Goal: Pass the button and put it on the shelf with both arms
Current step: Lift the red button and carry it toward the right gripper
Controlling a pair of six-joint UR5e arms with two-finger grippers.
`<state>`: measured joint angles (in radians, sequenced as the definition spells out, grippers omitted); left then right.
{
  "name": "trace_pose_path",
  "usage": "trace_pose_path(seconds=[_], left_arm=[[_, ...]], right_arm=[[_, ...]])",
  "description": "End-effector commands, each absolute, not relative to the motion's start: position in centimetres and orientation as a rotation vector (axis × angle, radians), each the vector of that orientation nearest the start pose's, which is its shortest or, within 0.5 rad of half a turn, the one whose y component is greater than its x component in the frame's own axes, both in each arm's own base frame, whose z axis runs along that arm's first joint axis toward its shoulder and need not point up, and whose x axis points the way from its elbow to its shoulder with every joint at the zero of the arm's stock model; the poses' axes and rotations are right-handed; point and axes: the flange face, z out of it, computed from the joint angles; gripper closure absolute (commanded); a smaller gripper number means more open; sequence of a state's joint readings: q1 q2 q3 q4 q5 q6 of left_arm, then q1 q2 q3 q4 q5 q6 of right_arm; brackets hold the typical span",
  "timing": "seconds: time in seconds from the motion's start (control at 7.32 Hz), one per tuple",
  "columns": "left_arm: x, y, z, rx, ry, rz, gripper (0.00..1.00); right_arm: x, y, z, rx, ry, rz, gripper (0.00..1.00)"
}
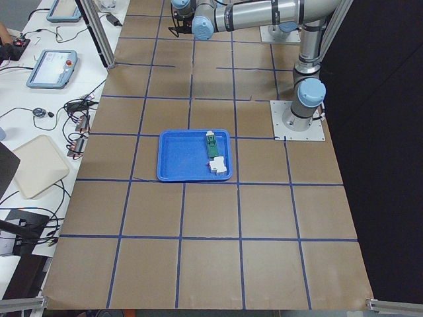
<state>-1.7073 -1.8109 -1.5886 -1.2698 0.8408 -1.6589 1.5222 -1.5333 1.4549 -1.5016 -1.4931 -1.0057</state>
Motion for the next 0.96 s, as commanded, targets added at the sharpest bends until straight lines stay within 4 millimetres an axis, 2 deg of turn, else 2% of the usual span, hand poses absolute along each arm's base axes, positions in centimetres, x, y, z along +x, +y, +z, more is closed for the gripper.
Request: trace_pose_path(seconds=[0.0,0.27,0.41,0.55,0.68,0.82], left_arm=[[-30.6,-53.9,40.9,-2.396,2.534,0.996,1.00],[-31.6,-53.5,41.0,-2.408,2.530,0.989,1.00],[-31.9,-53.3,41.1,-2.399,2.541,0.990,1.00],[-31.9,-53.2,41.1,-2.399,2.542,0.993,1.00],[-31.9,-53.2,40.8,-2.399,2.534,0.999,1.00],[-32.2,-53.1,41.0,-2.395,2.540,1.002,1.00]], right_arm=[[12.3,-51.8,51.4,-1.774,2.452,-0.141,0.00],[13.4,-52.6,49.2,-1.961,2.218,-0.173,0.00],[13.7,-52.8,49.1,-2.043,2.117,-0.227,0.00],[14.6,-52.9,48.3,-2.021,2.034,-0.291,0.00],[15.2,-52.9,48.7,-2.001,2.005,-0.357,0.00],[16.4,-52.6,48.4,-2.000,1.992,-0.344,0.00]])
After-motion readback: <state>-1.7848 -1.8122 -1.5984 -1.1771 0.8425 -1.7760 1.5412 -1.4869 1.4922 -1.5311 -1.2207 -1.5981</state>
